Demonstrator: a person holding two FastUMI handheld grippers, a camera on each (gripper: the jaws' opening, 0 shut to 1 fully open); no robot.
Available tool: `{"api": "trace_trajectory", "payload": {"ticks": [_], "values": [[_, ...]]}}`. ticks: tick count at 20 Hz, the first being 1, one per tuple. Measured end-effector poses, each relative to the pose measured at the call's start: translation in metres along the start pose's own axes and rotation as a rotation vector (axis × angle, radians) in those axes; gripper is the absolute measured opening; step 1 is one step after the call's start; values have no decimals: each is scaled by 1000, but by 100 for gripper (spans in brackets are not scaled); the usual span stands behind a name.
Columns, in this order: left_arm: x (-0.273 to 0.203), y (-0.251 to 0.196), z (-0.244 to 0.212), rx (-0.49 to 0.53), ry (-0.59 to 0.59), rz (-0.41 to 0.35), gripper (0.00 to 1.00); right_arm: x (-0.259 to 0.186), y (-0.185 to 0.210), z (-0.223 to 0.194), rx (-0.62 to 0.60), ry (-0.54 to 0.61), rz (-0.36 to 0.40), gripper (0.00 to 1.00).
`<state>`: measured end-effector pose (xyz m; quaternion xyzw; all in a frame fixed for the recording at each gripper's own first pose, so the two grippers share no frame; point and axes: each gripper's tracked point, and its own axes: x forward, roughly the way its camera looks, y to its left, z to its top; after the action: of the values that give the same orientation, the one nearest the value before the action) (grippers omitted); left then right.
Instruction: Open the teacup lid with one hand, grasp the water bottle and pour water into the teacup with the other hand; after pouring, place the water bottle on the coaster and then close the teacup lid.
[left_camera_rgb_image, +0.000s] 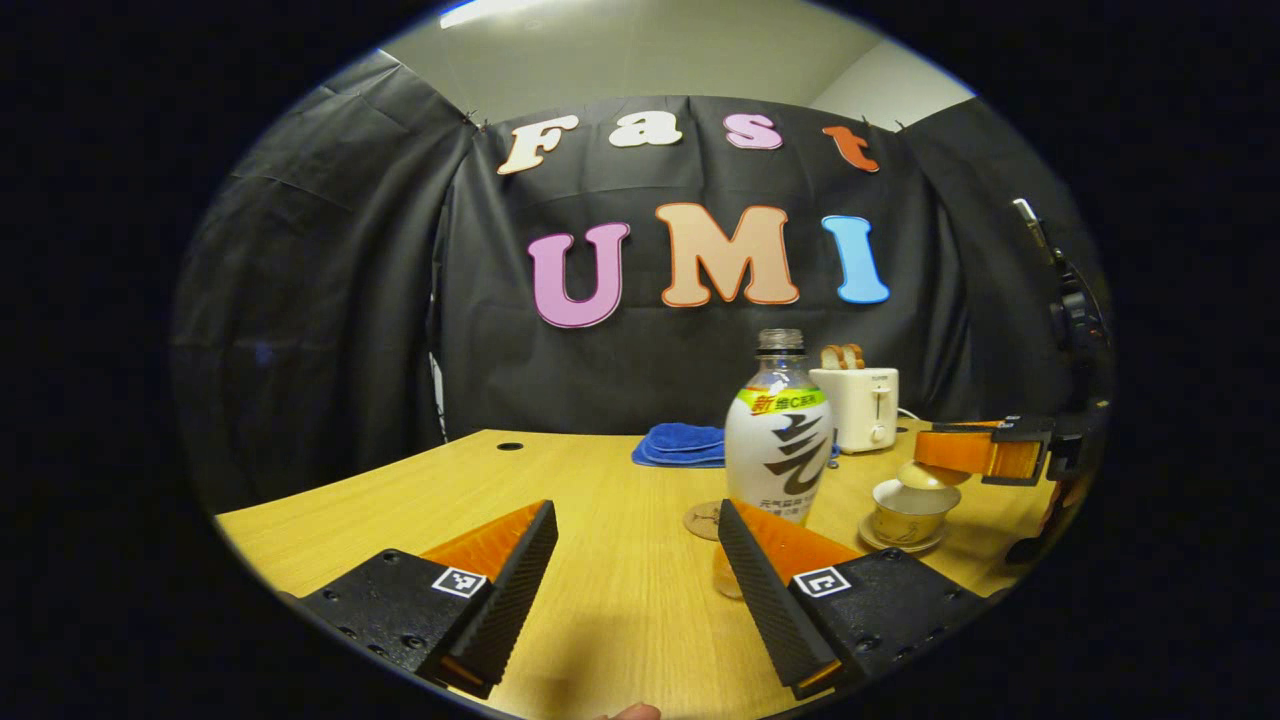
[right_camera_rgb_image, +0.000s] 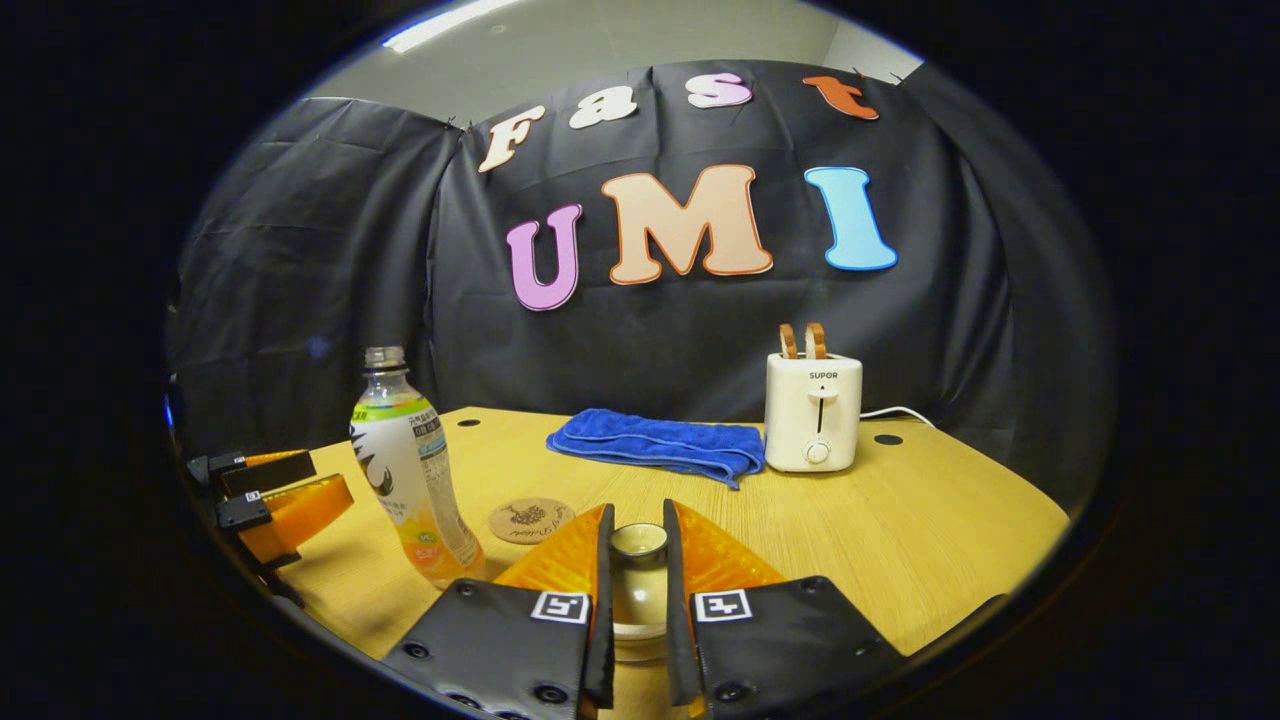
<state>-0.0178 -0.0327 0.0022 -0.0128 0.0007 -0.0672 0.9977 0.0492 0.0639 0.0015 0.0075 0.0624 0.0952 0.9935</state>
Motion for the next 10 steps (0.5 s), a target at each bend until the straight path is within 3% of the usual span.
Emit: {"api": "trace_trajectory", "payload": {"ticks": [10], "values": [[-4,-54,-4,-25,22,-180,95,-23,-18,18,-7,-43,-24,24]]}}
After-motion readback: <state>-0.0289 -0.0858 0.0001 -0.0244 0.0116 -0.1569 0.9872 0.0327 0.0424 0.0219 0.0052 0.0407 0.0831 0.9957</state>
